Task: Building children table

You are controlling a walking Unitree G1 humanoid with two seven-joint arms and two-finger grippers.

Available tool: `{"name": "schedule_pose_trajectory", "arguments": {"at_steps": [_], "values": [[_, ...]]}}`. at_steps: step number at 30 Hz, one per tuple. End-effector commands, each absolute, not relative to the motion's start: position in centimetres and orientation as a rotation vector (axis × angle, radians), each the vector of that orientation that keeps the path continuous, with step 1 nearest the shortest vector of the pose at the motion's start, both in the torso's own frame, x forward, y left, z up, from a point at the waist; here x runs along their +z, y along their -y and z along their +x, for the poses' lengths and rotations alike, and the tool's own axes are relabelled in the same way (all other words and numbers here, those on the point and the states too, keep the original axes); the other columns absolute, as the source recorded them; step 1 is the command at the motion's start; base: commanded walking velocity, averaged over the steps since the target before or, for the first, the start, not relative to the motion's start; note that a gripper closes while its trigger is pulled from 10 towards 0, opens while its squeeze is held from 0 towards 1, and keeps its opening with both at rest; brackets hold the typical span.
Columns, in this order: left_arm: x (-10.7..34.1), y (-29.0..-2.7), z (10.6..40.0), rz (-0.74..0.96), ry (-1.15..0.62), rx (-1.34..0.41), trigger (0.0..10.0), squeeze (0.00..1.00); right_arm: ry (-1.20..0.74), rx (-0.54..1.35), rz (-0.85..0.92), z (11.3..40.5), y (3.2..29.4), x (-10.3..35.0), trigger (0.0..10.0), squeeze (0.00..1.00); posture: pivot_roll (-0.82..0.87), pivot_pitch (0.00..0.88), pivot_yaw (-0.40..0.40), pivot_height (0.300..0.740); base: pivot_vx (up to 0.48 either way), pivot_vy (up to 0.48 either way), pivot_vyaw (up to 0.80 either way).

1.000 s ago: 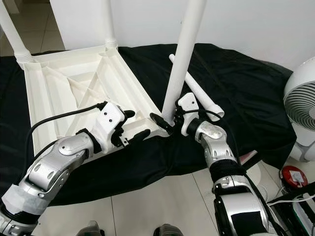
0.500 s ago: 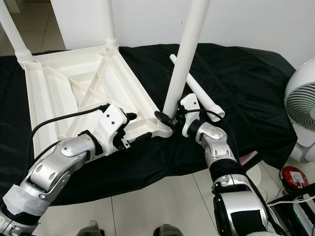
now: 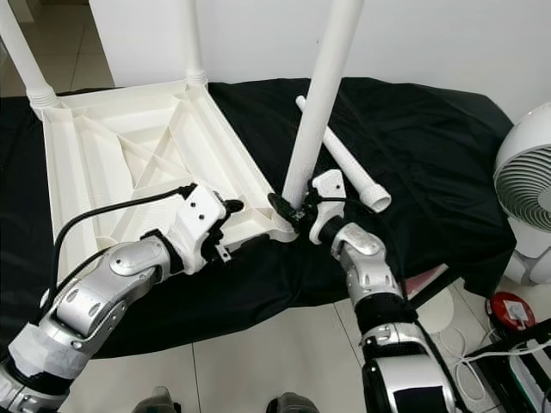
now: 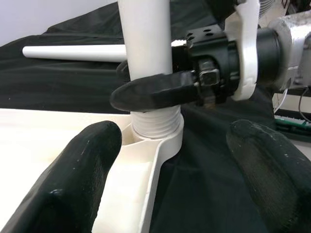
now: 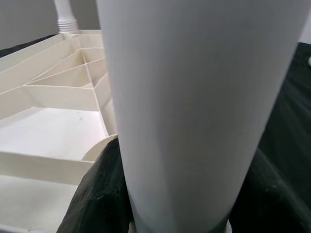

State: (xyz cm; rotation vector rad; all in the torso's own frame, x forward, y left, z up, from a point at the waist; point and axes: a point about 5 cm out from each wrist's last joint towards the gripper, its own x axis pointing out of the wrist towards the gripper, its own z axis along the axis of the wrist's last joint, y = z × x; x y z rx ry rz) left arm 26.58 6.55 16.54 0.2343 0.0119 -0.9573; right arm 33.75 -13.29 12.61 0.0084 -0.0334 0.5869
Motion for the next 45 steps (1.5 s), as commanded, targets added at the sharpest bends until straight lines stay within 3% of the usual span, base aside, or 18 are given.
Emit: {"name": "schedule_pose_trajectory", "arguments": {"at_steps": [1,5,13,29,30,44,45], "values": [[16.5,-6.1,26.3,0.237,-0.025,-1.061,10.0,0.0,-0.028,0.509,0.038,33.4,12.8,11.5,10.0,0.0,0.03,0.0,-0.049,0.74,0.0,0.0,0.0],[16.5,-6.1,26.4,0.239,-0.027,-1.058,10.0,0.0,-0.039,0.425,0.049,33.4,12.7,11.5,10.0,0.0,0.03,0.0,-0.046,0.74,0.0,0.0,0.0],[16.4,-6.0,26.8,0.247,-0.028,-1.058,10.0,0.0,-0.071,0.084,0.059,32.0,11.4,11.4,10.0,0.0,0.02,0.0,-0.041,0.74,0.0,0.0,0.0],[17.0,-5.9,27.5,0.248,-0.009,-1.058,10.0,0.0,-0.071,0.059,0.04,30.8,9.5,12.1,10.0,0.0,0.01,0.0,-0.03,0.74,0.0,0.0,0.0],[17.0,-5.9,27.5,0.244,-0.008,-1.058,10.0,0.0,-0.059,0.073,0.045,30.6,9.3,12.4,10.0,1.0,0.01,0.0,-0.034,0.74,0.0,0.0,0.0],[17.0,-5.4,27.2,0.233,-0.002,-1.072,10.0,0.0,0.027,0.097,0.069,30.9,11.5,14.0,10.0,1.0,0.02,0.0,-0.041,0.74,0.0,0.0,0.0],[17.0,-5.4,27.1,0.232,-0.003,-1.073,10.0,0.0,0.018,0.155,0.047,30.9,11.9,13.8,10.0,0.96,0.02,0.0,-0.042,0.74,0.0,0.0,0.0]]}}
